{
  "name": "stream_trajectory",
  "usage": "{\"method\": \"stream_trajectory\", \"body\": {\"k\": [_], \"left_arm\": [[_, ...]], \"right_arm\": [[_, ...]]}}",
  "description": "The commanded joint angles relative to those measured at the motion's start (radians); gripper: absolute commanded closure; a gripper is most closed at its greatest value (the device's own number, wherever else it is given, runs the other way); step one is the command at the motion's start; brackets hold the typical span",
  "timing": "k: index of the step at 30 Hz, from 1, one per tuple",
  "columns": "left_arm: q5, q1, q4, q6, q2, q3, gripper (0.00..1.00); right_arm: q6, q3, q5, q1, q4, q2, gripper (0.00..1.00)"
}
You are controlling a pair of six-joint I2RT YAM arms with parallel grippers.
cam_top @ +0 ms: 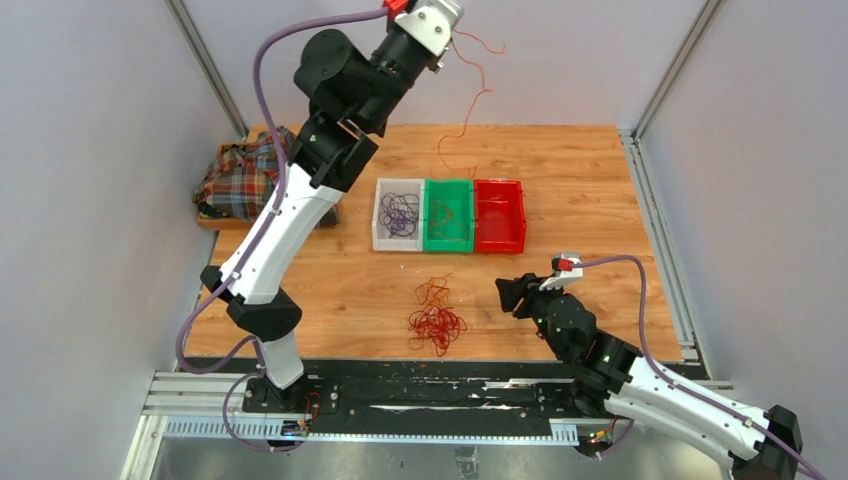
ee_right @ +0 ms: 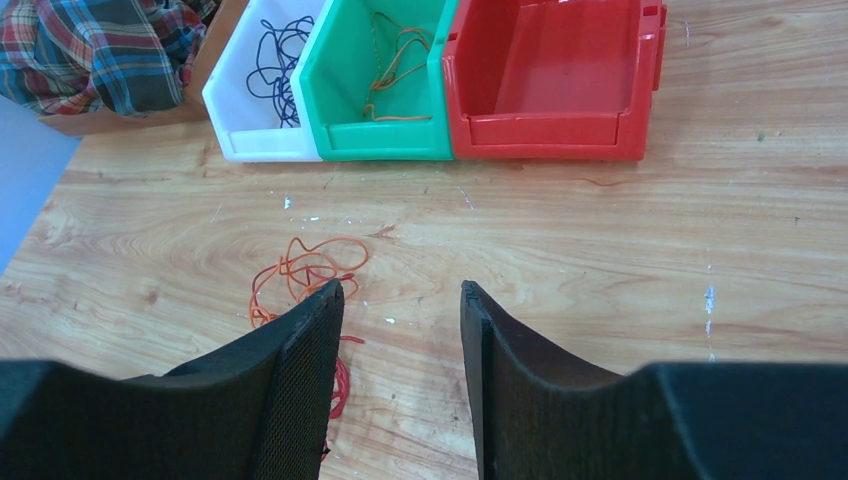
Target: Untangle the cables
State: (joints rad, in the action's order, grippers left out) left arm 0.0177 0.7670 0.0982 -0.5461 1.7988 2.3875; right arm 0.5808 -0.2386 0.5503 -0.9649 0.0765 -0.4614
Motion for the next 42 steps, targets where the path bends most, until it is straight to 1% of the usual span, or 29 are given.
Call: {"method": "stream_trajectory", "body": {"k": [1, 3, 8, 15, 28, 37, 42], "left_arm": [[-0.005, -0.003, -0.089, -0.01, -0.046, -0.002, 1.0], [0.001, -0.003, -0.116, -0.011, -0.068, -0.051, 1.0], [-0.007, -0.003, -0.108, -0.021, -0.105, -0.152, 1.0], [0.013, -0.003, -0.122, -0.056, -0.116, -0.259, 1.0], [0.024, -0.012, -0.153, -0.075, -0.116, -0.411, 1.0], [0.035, -0.021, -0.158, -0.109, -0.096, -0.449, 1.0], [0.053, -0.023, -0.147, -0.133, -0.117, -0.539, 1.0]], "right_arm": [[0.013, -0.03, 0.024, -0.006, -0.003, -0.011, 0.53], [0.015, -0.031, 0.022, -0.006, -0.004, -0.015, 0.54], [0.019, -0.032, 0.018, -0.005, -0.008, -0.011, 0.54], [0.019, -0.035, 0.022, -0.005, -0.036, 0.017, 0.54], [0.031, -0.015, 0.031, -0.005, -0.072, 0.073, 0.56], [0.043, -0.005, 0.034, -0.005, -0.097, 0.111, 0.57], [0.04, -0.011, 0.041, -0.005, -0.099, 0.107, 0.57]]}}
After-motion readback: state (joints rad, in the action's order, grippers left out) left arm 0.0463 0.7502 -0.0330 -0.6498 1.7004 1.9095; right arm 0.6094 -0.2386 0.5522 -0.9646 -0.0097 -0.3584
